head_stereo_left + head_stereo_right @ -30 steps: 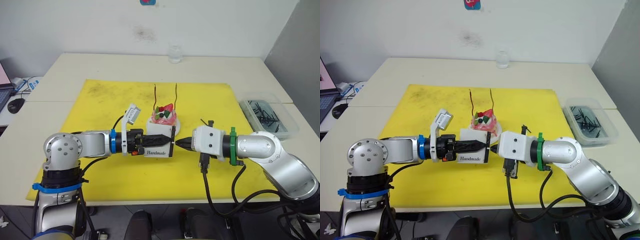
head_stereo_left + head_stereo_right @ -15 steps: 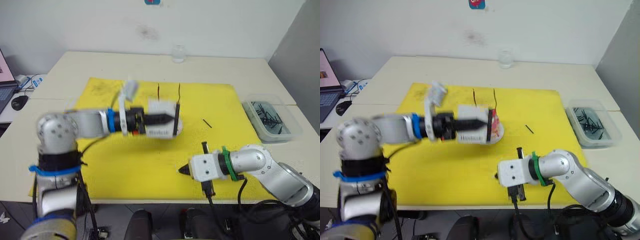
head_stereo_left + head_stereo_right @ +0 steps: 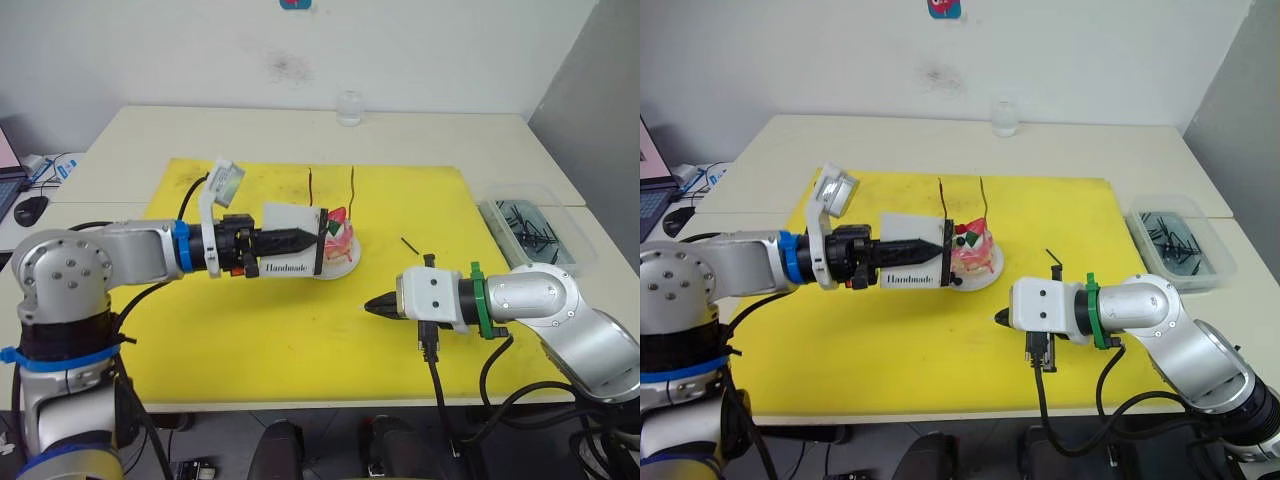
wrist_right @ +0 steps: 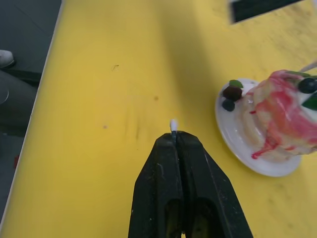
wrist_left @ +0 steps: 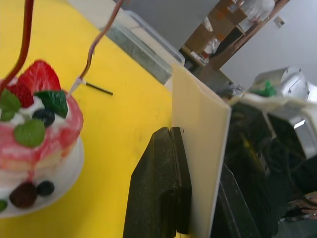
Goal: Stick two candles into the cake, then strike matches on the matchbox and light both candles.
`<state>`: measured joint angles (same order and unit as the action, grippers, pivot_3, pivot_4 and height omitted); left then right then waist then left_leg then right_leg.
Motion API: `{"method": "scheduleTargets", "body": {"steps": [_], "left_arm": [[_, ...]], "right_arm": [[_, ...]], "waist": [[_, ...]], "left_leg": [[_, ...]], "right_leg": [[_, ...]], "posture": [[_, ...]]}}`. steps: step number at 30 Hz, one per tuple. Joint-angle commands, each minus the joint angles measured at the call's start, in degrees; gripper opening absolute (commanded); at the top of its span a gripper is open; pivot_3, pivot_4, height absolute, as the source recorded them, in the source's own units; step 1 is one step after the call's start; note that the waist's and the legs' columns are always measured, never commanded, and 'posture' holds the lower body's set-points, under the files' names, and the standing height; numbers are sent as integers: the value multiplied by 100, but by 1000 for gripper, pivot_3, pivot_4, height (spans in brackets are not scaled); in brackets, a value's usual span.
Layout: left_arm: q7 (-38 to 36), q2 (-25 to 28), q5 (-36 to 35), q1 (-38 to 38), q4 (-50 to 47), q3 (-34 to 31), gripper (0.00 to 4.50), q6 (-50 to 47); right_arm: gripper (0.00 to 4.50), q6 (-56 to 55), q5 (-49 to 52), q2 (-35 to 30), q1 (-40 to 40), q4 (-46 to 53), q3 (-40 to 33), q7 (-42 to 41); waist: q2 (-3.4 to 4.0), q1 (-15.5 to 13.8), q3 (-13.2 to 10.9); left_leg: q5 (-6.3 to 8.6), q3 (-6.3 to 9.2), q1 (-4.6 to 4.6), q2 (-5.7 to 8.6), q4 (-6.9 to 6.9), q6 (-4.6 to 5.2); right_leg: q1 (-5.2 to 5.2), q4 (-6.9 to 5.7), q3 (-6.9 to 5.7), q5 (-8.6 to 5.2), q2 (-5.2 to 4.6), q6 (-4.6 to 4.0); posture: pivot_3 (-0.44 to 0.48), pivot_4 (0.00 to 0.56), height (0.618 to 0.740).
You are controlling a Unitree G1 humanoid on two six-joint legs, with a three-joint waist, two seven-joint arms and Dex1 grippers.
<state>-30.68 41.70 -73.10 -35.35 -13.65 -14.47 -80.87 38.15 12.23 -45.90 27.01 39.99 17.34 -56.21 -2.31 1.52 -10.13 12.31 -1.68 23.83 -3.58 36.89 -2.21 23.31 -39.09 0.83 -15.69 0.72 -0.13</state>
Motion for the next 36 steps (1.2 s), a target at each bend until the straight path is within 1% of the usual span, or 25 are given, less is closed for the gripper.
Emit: {"method": "scheduleTargets", "body": {"steps": [1, 11, 15, 18, 23, 27, 32, 36], "left_arm": [[-104, 172, 47, 228, -315, -35, 0, 141], [-645, 599, 597, 1162, -715, 321, 0, 494], [-824, 695, 890, 1537, -704, 448, 0, 706], [-1025, 782, 1240, 1810, -684, 635, 0, 941], [-1173, 676, 1546, 1933, -676, 895, 0, 1177], [-1221, 562, 1653, 1904, -664, 1025, 0, 1257], [-1241, 468, 1712, 1929, -692, 1076, 0, 1288], [-1252, 437, 1735, 1968, -712, 1076, 0, 1300]], "right_arm": [[19, 23, 100, -7, 114, 86, -205, 51], [19, 136, 121, 43, 246, 105, -209, 169], [19, 302, 125, 206, 489, 78, -146, 306], [19, 417, 39, 460, 811, -72, 6, 462], [19, 353, -317, 1103, 1600, -688, 382, 821], [19, 84, -644, 1545, 2138, -1315, 528, 1062], [19, -354, -989, 1790, 2555, -1945, 530, 1218], [19, -637, -1187, 1865, 2687, -2292, 496, 1294]], "waist": [[0, 0, 0], [1, 0, 0], [1, 4, -1], [2, 6, -1], [3, 7, -1], [3, 5, -1], [3, -1, -2], [3, 1, -2]], "left_leg": [[0, 1, 0, -1, 0, 0], [0, 0, 1, -1, -1, 1], [0, 0, -1, -3, -2, 1], [1, 0, -1, -3, -2, 1], [1, -2, 0, -4, -2, 1], [1, -4, 4, -3, -3, 2], [1, -6, 10, -3, -4, 2], [1, -7, 9, -4, -5, 2]], "right_leg": [[0, 0, -1, 0, 0, 0], [1, 3, 0, 0, 1, -1], [2, 0, 0, 0, 1, -1], [2, 0, 0, -1, 1, -2], [6, -1, 1, 0, 1, -3], [9, 0, 2, 0, 2, -4], [14, 1, 4, -1, 2, -5], [16, 0, 4, -1, 2, -5]], "posture": [[0, 150, 729], [0, 150, 729], [0, 150, 729], [0, 150, 729], [0, 150, 729], [0, 150, 729], [0, 150, 729], [0, 150, 729]]}}
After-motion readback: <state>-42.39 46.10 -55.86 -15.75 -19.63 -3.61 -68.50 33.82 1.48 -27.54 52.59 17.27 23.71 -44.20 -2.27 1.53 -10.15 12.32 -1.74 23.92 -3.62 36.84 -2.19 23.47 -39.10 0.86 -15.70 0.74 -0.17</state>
